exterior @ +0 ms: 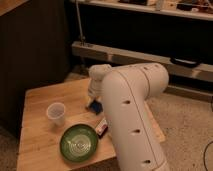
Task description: Place the white sponge in the ceramic cup
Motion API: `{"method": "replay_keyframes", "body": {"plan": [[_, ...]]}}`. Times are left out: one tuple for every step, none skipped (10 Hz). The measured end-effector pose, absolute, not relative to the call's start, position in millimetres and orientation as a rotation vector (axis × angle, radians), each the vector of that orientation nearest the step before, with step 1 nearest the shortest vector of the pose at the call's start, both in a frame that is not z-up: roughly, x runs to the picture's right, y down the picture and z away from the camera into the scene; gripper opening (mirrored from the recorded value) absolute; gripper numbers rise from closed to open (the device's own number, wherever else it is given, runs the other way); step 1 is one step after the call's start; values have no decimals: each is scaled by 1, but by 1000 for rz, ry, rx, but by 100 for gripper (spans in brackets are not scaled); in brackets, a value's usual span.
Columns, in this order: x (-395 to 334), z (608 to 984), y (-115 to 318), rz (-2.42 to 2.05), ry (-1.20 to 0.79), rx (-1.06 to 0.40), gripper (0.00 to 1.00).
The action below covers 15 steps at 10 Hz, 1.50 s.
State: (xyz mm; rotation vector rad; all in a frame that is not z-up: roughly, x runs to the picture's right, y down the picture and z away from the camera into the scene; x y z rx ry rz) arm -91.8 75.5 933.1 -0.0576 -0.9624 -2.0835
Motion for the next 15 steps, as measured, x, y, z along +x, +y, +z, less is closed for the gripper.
{"method": "replay_keyframes", "body": {"plan": [[-90,928,70,-2077,-957,-47,16],[-86,919,62,-2074,-949,-19,16],[-85,905,50,-2070,-939,28,16],[-82,887,35,-2062,-931,89,16],[-80,873,23,-2054,-929,143,16],[-79,849,5,-2034,-943,256,16],[-80,826,-9,-2013,-968,376,16],[-81,809,-19,-1997,-990,479,16],[-84,783,-29,-1976,-1035,627,16],[-96,755,-33,-1961,-1106,805,16],[-107,737,-32,-1970,-1143,906,16],[-123,718,-27,-1990,-1179,1020,16],[-140,700,-18,-2018,-1223,1168,16],[-151,693,-14,-2031,-1247,1254,16],[-170,683,-9,-2046,-1290,1361,16]]}}
